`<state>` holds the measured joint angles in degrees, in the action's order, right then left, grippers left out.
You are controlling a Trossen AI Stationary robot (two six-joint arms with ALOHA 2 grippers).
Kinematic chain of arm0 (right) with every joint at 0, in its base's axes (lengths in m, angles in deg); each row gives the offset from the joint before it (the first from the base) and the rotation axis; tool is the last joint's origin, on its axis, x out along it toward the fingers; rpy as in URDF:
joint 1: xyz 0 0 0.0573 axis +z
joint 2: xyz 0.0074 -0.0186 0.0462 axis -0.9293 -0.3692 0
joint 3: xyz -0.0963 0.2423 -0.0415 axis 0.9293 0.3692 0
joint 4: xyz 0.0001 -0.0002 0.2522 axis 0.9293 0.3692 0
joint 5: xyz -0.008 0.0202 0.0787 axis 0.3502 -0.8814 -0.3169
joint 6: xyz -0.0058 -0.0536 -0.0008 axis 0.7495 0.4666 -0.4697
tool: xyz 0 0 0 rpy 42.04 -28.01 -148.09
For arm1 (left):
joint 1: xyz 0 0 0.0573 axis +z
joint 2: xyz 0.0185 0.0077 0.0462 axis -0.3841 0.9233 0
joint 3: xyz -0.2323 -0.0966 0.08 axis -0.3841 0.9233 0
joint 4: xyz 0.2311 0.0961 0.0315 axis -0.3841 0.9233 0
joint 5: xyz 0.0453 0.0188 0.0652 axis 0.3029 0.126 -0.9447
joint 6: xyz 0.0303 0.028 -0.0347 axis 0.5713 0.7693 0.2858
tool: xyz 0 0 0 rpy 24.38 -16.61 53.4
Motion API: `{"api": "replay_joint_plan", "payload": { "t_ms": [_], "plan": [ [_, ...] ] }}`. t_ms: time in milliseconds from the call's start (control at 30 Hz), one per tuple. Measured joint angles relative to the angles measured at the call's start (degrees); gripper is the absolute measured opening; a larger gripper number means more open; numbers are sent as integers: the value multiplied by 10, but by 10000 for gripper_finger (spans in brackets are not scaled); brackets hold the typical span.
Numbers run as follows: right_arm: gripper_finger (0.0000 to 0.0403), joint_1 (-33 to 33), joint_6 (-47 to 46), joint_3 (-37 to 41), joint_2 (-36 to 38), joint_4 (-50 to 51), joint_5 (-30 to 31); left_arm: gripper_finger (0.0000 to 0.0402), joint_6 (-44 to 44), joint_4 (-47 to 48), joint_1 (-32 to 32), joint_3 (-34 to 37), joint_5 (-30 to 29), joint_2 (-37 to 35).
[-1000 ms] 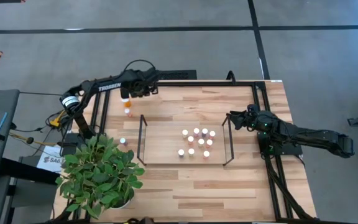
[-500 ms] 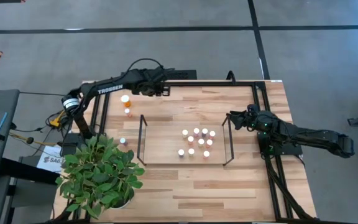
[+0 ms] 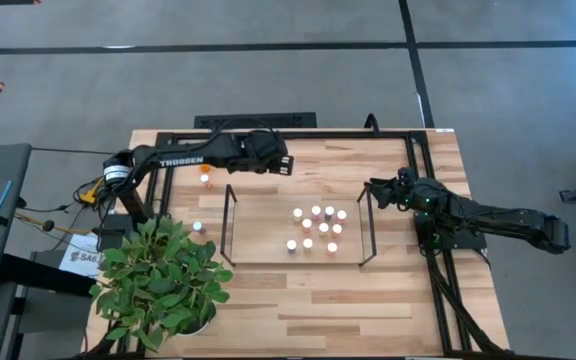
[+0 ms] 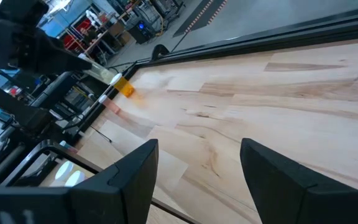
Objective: Pick and place medicine bottles onto shelf by color
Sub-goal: Put the yellow pill bottle on the shelf
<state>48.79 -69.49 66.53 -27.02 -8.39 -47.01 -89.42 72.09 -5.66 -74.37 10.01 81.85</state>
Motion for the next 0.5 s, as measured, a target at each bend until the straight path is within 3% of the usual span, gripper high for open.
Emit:
{"api": "replay_joint_plan", "payload": {
  "t_ms": [333,500],
  "plan": [
    [249,0,0,0,0,0,0,116,47,18,-28,0,58,0],
    [249,0,0,0,0,0,0,116,68,26,-63,0,51,0]
  ]
}}
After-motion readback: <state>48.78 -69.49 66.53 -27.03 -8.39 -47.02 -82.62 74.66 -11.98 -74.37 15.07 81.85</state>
